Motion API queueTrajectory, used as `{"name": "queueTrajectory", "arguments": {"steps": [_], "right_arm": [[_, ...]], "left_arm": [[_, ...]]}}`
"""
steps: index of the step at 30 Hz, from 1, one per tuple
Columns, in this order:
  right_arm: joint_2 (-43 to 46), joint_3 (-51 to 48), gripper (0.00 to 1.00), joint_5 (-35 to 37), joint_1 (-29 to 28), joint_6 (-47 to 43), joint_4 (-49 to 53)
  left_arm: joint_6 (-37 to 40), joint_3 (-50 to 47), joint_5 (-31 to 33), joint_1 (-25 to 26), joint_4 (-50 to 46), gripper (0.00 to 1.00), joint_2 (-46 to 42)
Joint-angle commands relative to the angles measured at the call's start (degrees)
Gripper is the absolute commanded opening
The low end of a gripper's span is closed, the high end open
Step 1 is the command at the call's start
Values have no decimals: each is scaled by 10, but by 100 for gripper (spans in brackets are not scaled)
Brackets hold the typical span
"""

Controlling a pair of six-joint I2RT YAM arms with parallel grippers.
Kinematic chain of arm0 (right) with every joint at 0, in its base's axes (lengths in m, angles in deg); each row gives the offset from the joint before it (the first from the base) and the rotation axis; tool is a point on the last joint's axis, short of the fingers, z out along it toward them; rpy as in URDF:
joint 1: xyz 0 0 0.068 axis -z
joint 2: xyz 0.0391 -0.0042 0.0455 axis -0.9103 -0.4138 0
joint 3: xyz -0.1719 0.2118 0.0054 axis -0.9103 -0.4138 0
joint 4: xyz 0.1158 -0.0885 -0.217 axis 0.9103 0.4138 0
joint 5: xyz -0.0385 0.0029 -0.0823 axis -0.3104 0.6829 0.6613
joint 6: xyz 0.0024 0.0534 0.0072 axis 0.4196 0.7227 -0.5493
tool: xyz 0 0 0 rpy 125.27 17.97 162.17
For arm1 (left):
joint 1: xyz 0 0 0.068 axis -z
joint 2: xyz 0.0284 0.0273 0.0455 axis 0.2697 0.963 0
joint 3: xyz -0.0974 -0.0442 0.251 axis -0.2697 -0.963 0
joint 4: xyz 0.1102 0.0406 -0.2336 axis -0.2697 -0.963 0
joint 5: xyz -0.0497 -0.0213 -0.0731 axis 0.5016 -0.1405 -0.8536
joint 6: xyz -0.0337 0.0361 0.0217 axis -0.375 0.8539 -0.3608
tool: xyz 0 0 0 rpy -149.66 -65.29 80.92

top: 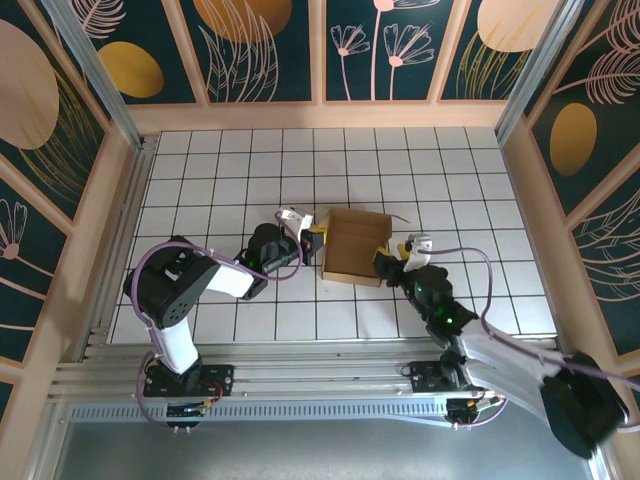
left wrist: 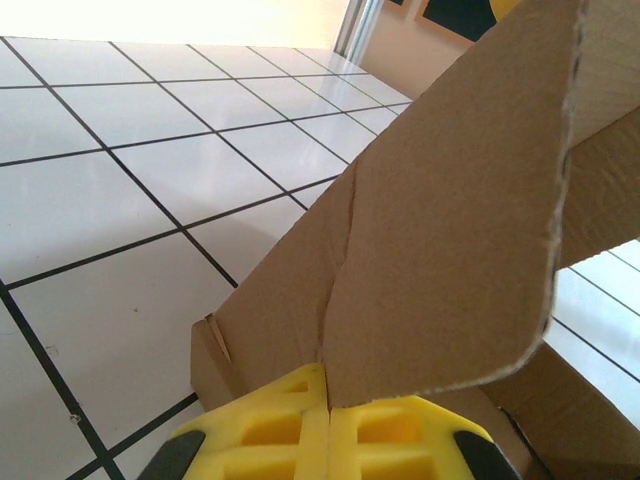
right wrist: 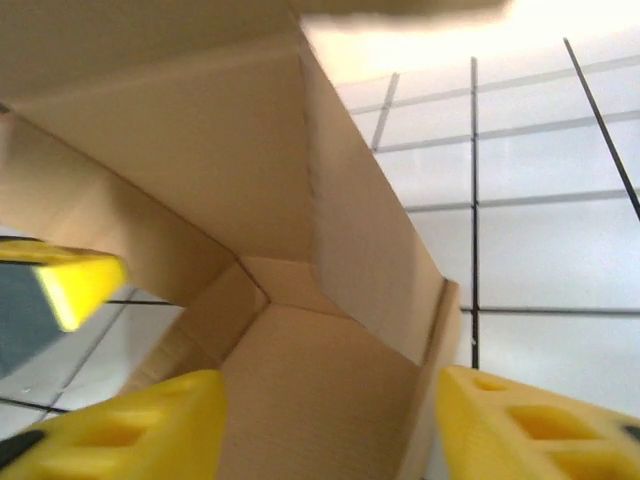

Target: Fold the paper box

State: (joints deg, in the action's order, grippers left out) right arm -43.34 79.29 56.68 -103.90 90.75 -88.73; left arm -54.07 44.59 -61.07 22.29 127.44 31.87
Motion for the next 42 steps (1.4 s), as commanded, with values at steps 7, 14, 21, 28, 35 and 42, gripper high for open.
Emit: {"name": "queueTrajectory", "arguments": {"steps": [7,14,21,28,35,42], "right_arm": [[212,136,73,-94,-1,64,299],[56,395,73,-92,5,37,412],[-224,665,63,-264,119,12,588],[-326,670,52,-389,215,13,586],[-336,590,48,-409,223,10,547],[-334,520,48,-407,223,23,505]], "left_arm": [[-1,3,-21,17,-129,0,25],[3,11,-19,19,-135,0,31],[6,14,-15,22,-138,0,31],[11,18,-9,24,-145,0,31],[10,19,-10,31,-141,0,26],[21,10,-11,39,-118,0,24]]}}
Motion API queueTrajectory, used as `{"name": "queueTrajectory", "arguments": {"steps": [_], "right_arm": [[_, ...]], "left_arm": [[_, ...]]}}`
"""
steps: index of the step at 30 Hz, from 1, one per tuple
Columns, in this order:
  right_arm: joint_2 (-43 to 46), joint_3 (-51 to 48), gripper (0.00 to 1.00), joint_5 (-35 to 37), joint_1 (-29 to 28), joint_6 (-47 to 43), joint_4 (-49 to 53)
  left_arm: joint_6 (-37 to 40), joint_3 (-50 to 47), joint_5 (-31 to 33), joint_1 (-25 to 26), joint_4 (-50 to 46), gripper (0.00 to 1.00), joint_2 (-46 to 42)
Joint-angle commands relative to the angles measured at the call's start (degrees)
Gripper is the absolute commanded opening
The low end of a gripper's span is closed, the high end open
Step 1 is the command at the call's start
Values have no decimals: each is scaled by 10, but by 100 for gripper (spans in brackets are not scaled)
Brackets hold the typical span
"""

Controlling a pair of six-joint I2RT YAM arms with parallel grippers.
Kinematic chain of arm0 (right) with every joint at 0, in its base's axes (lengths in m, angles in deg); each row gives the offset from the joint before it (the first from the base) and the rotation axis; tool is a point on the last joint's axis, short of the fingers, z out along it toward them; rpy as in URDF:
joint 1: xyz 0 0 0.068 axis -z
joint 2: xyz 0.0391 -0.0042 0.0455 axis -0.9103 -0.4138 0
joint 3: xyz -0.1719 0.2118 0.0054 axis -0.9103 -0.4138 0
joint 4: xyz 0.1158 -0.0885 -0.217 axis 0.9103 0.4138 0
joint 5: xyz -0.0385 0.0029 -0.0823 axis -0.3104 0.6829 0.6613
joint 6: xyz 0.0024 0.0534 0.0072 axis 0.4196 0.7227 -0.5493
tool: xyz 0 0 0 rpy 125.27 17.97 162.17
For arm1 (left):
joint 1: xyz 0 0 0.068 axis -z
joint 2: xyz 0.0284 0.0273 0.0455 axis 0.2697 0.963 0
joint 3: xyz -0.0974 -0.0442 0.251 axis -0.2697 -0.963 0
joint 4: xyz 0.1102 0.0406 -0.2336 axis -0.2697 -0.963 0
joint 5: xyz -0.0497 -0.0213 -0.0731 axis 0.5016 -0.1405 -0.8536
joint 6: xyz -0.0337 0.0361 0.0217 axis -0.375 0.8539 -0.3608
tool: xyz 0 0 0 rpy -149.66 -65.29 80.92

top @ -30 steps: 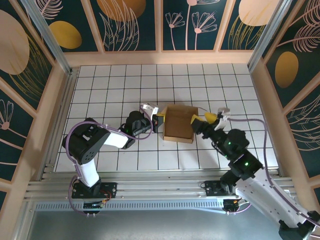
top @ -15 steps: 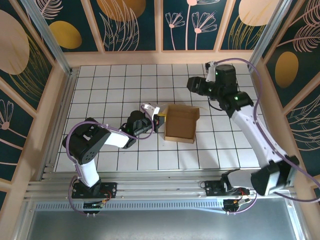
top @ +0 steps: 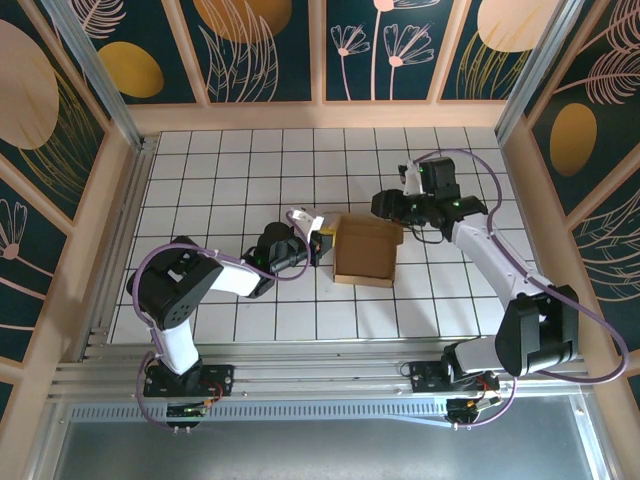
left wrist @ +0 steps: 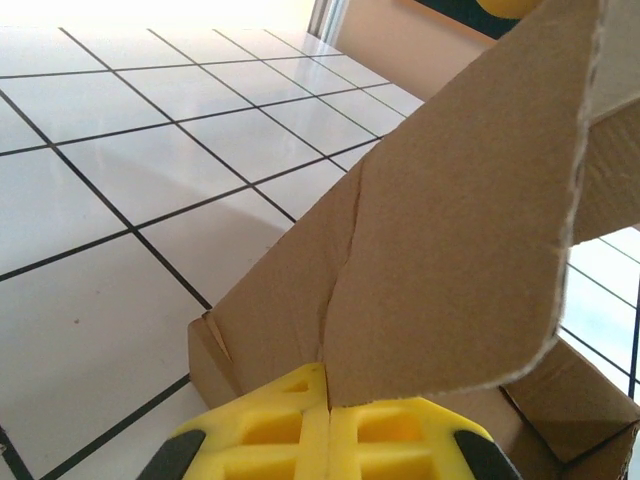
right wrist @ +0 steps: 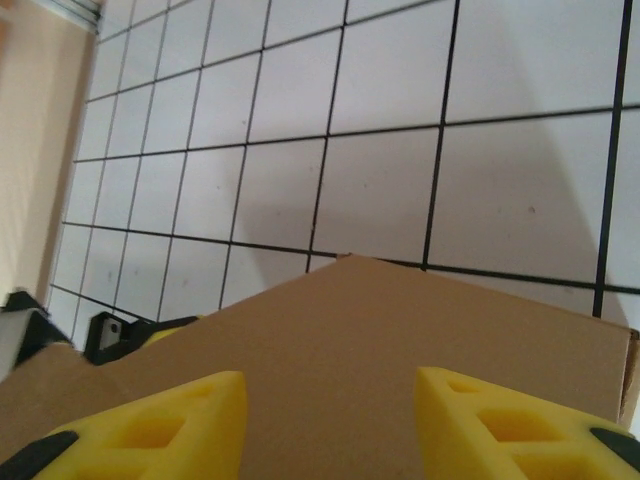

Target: Fold the paper box

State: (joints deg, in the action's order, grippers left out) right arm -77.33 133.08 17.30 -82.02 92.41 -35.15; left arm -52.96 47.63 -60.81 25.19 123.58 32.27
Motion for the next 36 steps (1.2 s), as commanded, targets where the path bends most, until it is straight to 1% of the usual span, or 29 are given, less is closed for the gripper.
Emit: {"name": "queueTrajectory", "arguments": {"steps": [1,10,13,16,18,20,22,26,32,36], "right_arm": [[4,-24,48,-10,4,8,-35],[-7,-36,48,-6,5,17,-50],[-9,-34,48,-4,4,17,-51],[-11,-34,48,-5,4,19,-54],[-14,-35,47,-5,4,19,-55],[-13,-42,41,-6,4,22,-61],[-11,-50,38,-10,5,23,-67],[-1,-72,37,-8,4,26,-85],[13,-117,36,-10,3,26,-122],[16,-120,37,-1,4,14,-128]], "left_arm": [[10,-21,-14,10,-77,0,21],[-1,-5,-58,11,-79,0,20],[-20,6,-79,10,-82,0,12],[-43,8,-100,12,-56,0,23],[-45,20,-98,15,-67,0,33],[-42,34,-96,18,-87,0,38],[-42,51,-99,21,-110,0,42],[-36,82,-93,35,-159,0,56],[-21,110,-76,58,-199,0,61],[-6,121,-34,67,-224,0,53]]}}
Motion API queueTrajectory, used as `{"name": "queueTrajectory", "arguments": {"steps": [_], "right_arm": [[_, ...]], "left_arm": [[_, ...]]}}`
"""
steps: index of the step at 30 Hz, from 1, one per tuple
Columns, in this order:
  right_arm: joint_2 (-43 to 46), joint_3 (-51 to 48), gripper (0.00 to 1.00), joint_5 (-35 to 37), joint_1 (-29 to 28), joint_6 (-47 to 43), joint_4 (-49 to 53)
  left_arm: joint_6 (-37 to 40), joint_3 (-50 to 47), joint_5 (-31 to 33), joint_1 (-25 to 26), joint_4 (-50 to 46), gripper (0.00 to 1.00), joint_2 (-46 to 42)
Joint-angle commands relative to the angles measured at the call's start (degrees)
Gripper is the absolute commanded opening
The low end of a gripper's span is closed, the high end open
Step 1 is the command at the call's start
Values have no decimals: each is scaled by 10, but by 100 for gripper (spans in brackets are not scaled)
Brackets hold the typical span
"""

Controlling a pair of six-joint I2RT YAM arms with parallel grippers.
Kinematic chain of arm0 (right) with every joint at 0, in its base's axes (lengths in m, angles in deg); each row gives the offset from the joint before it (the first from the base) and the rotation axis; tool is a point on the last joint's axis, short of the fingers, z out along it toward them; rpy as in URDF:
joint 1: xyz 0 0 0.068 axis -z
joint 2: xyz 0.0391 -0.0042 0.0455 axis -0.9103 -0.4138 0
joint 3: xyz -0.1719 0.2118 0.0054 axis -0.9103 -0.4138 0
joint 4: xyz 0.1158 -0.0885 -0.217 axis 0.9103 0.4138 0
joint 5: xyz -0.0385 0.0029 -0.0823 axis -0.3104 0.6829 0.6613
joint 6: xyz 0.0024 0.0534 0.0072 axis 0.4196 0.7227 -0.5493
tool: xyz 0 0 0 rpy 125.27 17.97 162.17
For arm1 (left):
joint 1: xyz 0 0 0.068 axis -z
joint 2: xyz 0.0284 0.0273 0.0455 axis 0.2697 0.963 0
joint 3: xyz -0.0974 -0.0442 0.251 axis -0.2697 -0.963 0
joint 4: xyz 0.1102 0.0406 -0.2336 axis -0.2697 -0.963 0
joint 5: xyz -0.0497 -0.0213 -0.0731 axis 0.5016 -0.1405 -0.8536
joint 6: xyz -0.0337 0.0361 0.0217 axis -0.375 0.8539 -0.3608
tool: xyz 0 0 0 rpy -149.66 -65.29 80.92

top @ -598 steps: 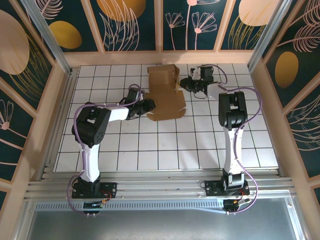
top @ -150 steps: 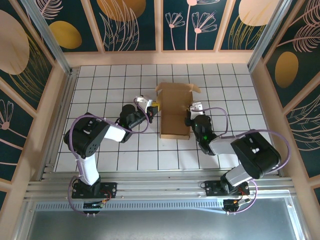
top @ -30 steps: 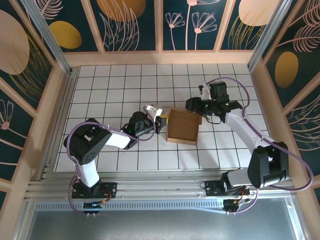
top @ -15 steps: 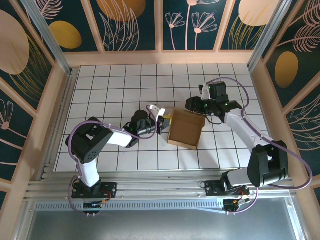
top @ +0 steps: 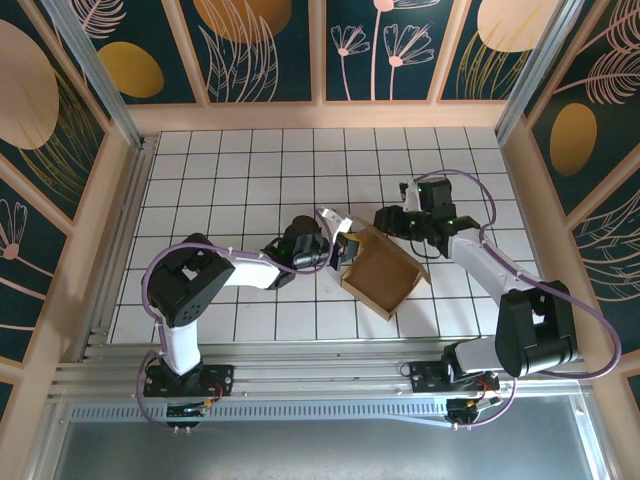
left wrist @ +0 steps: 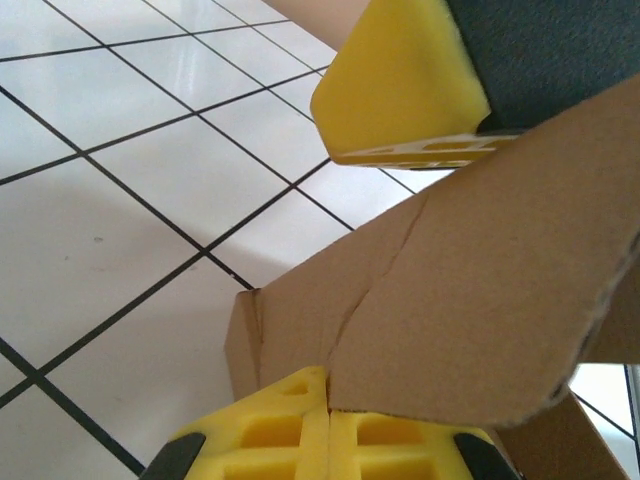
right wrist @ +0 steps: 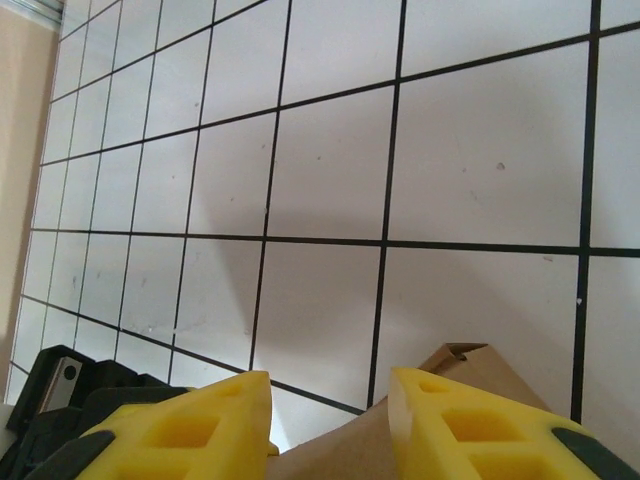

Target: Fold the paper box

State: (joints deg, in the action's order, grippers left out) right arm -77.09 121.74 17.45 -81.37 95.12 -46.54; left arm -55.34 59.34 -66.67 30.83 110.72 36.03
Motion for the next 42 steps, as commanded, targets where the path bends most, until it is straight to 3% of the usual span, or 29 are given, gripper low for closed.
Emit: {"name": "queueTrajectory", "arguments": {"steps": [1,8,15,23,32,34,36,42], "right_arm": [[14,-1,38,0,-2,-15,-11],[21,31,47,21,13,-1,-6],[71,57,56,25,96,57,-18],[125,11,63,41,171,69,-37],[210,-131,64,141,183,116,-76],[213,-166,63,132,195,119,-83],[214,-198,56,95,200,96,-107],[203,-259,50,-18,195,79,-167]], "left_arm": [[28,5,39,10,-101,0,11],[97,29,96,10,-147,0,-11],[116,19,137,10,-149,0,-30],[119,-25,172,10,-133,0,-94],[131,-33,232,10,-135,0,-119],[131,-31,240,10,-136,0,-110],[135,-25,241,10,-143,0,-101],[130,-21,228,10,-139,0,-81]]}}
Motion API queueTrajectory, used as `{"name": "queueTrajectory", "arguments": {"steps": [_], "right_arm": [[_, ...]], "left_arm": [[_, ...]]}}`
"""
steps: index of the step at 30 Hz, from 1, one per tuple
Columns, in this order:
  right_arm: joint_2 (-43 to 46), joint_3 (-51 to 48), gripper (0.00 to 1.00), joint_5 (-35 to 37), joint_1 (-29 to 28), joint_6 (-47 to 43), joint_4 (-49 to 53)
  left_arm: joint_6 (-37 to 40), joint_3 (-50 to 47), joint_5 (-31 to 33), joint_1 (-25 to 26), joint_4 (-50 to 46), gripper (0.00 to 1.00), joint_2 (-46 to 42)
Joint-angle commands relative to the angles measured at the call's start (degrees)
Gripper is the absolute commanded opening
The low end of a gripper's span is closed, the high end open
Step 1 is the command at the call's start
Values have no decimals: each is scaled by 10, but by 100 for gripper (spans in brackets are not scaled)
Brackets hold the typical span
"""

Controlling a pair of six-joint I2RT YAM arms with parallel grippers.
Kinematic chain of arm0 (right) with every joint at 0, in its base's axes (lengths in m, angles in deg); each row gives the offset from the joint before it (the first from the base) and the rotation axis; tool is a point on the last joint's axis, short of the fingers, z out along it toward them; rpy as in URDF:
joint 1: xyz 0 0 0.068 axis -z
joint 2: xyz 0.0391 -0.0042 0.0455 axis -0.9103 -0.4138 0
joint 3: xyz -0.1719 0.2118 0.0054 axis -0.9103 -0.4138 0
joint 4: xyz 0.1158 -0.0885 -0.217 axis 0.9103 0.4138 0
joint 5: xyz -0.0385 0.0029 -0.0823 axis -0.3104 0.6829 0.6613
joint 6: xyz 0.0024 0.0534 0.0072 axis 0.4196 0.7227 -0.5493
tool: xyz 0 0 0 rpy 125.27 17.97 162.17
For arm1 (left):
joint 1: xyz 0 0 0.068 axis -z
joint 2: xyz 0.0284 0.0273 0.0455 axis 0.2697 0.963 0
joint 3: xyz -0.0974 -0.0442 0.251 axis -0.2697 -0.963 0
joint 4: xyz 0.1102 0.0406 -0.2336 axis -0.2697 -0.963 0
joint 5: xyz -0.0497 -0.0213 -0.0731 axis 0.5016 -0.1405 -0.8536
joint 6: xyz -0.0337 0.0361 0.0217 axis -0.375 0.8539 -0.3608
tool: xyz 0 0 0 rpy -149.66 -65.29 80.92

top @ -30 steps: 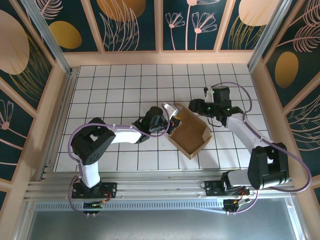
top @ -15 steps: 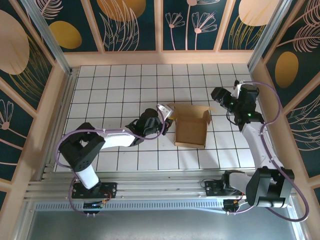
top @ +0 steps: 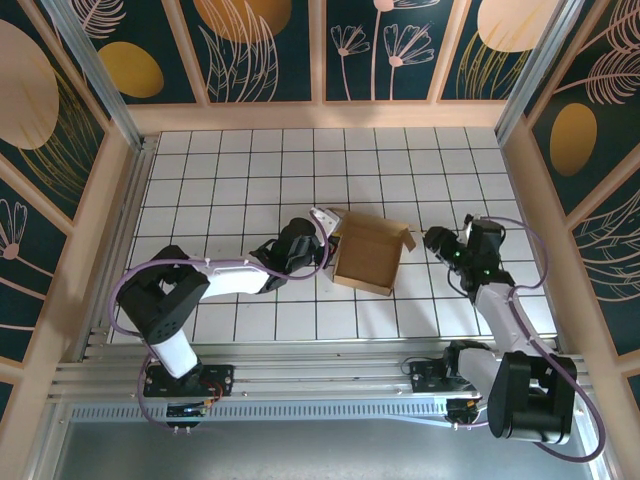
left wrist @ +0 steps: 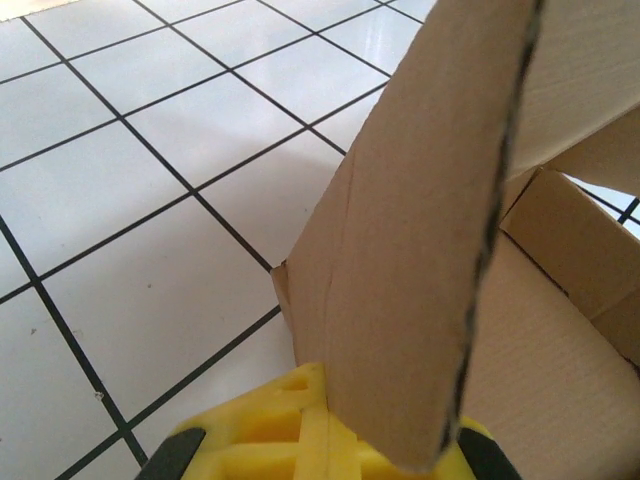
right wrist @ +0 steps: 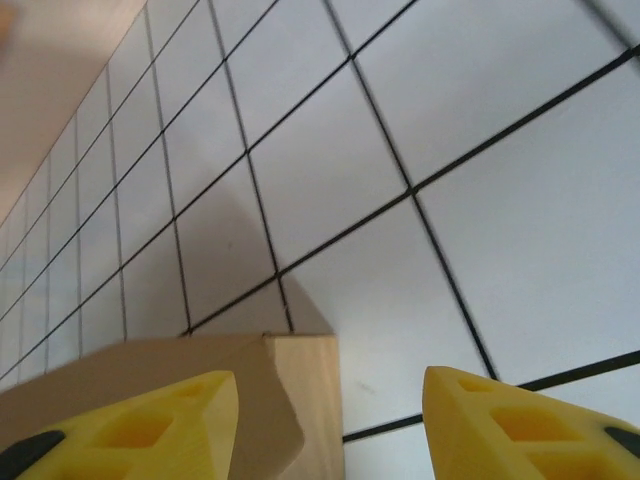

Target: Fold the paper box

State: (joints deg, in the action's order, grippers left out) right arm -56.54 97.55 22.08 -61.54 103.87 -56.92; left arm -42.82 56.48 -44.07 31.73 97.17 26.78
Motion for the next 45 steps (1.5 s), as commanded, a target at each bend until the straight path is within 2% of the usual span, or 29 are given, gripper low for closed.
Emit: {"name": "queueTrajectory", "arguments": {"steps": [1,6,11,16,22,33,45], "right_arm": [[-3,-25,48,-67,-8,-3,-67],[2,-50,44,-61,-26,3,-79],[-9,-62,40,-83,-45,25,-119],[-35,-53,40,-77,-59,38,-129],[-43,-50,40,-72,-63,43,-136],[-48,-58,41,-54,-66,33,-122],[-6,-84,46,-29,-69,24,-85]], "left_arm": [[2,10,2,1,-5,0,11],[-11,10,-16,2,-5,0,8],[-25,23,-79,2,-5,0,1],[-50,78,-115,1,-76,0,9],[-65,83,-145,2,-84,0,12],[-94,57,-154,1,-81,0,44],[-116,-2,-138,1,-59,0,18]]}}
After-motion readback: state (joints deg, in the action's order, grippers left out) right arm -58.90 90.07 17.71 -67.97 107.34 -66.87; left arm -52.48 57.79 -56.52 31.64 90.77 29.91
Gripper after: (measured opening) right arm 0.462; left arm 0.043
